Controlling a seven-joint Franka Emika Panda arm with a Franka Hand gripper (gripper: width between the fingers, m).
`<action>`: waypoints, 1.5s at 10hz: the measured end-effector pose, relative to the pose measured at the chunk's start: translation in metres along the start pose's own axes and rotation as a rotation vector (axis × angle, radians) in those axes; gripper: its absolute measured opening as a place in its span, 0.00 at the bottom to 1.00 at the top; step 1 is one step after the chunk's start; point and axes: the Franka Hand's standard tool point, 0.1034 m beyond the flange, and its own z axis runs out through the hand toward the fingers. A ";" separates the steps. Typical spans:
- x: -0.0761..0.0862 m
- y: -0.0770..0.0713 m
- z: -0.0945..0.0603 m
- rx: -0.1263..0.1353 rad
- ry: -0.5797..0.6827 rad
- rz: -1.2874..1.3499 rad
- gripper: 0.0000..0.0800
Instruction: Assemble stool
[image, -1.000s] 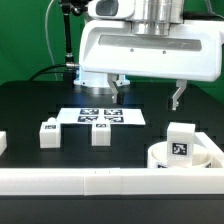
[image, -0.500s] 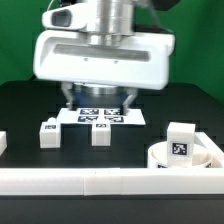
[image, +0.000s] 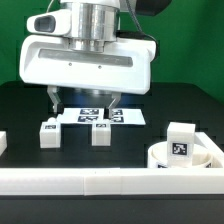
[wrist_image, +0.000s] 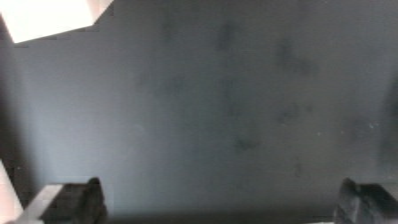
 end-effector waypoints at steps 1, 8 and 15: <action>-0.008 0.000 0.008 0.007 -0.010 0.023 0.81; -0.043 -0.012 0.022 0.013 -0.216 0.032 0.81; -0.062 -0.021 0.022 0.012 -0.676 -0.035 0.81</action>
Offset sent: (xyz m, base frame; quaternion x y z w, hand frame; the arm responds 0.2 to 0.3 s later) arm -0.0296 0.0170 -0.0145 0.0175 0.0138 0.0233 0.9995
